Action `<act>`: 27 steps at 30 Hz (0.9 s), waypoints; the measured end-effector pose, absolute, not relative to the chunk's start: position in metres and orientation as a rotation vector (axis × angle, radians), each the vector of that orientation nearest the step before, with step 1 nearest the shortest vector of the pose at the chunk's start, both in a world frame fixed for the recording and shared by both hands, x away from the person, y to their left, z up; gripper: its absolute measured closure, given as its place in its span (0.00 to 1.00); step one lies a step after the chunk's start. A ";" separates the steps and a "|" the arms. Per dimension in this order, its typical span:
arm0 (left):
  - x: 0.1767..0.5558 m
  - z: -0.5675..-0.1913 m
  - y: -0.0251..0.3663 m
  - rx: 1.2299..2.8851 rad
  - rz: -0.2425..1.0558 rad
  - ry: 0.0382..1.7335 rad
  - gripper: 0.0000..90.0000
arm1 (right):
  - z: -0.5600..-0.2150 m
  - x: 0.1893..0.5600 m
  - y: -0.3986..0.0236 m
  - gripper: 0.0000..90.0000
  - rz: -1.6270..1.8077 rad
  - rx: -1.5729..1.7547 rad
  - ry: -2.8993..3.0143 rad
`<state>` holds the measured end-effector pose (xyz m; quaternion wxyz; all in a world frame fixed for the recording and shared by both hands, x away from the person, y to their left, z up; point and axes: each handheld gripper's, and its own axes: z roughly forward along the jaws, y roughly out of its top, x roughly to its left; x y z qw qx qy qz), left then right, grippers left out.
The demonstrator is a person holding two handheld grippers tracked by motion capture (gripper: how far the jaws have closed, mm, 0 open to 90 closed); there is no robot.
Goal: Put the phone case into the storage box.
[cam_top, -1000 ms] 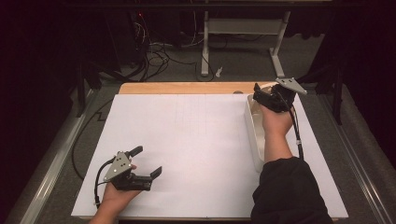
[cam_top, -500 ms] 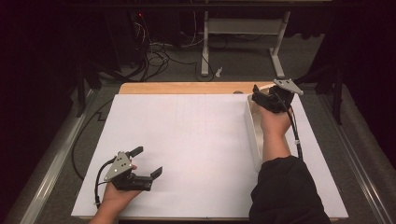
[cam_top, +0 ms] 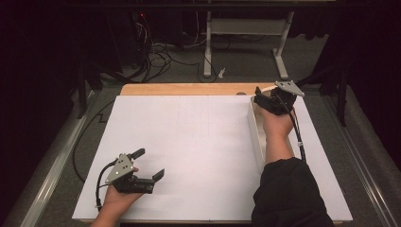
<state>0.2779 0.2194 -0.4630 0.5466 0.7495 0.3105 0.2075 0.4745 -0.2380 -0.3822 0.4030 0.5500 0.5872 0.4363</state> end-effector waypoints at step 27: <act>0.278 -0.463 0.219 1.774 0.490 0.736 0.00 | -0.386 0.478 -0.230 0.14 1.058 1.436 1.394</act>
